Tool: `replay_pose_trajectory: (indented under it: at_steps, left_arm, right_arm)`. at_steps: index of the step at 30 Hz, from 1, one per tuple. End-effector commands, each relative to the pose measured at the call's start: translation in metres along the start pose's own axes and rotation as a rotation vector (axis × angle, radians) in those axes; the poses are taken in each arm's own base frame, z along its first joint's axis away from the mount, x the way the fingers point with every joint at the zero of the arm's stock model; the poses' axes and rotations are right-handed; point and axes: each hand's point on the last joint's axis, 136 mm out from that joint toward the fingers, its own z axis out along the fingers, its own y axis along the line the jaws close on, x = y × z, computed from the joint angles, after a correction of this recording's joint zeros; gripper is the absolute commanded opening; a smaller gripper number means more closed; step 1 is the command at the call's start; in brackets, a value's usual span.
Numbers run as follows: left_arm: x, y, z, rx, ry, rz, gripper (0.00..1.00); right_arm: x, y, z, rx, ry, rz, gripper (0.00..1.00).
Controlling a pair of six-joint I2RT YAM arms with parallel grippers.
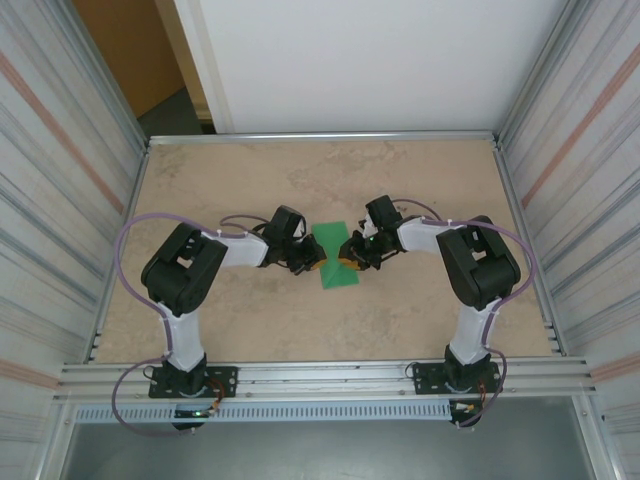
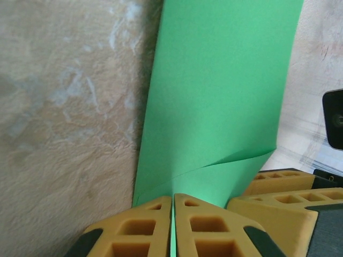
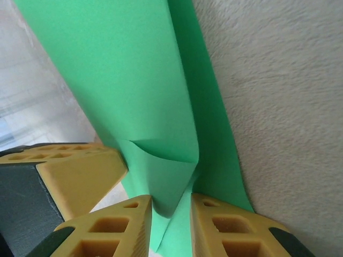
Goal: Fold a paper plane with a square sheet of paper (pick it up from the middle)
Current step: Turn over the paper at the center of the table.
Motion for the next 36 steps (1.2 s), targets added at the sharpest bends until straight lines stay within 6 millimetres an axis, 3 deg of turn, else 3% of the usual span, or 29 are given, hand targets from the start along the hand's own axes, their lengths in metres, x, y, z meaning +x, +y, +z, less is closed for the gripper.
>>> replay_pose_trajectory:
  at_steps: [1,16,22,28,36]
  left_arm:
    - [0.01,0.025,0.006,-0.057,0.035,-0.051,0.1]
    - [0.007,0.023,0.002,-0.042,0.027,-0.059,0.1]
    - [0.005,0.007,-0.003,0.005,0.026,-0.028,0.1]
    - [-0.001,-0.022,-0.019,0.076,-0.003,0.018,0.13]
    - [-0.017,-0.025,-0.061,0.125,-0.108,0.009,0.24]
  right_arm:
    - [0.003,0.006,0.005,-0.037,0.028,-0.002,0.24]
    - [0.007,0.022,-0.002,-0.116,0.003,-0.084,0.2]
    - [0.007,0.02,0.002,-0.105,0.005,-0.1,0.16]
    - [0.003,0.021,0.004,-0.104,-0.006,-0.107,0.12]
    - [-0.005,0.043,-0.016,-0.145,-0.068,-0.167,0.07]
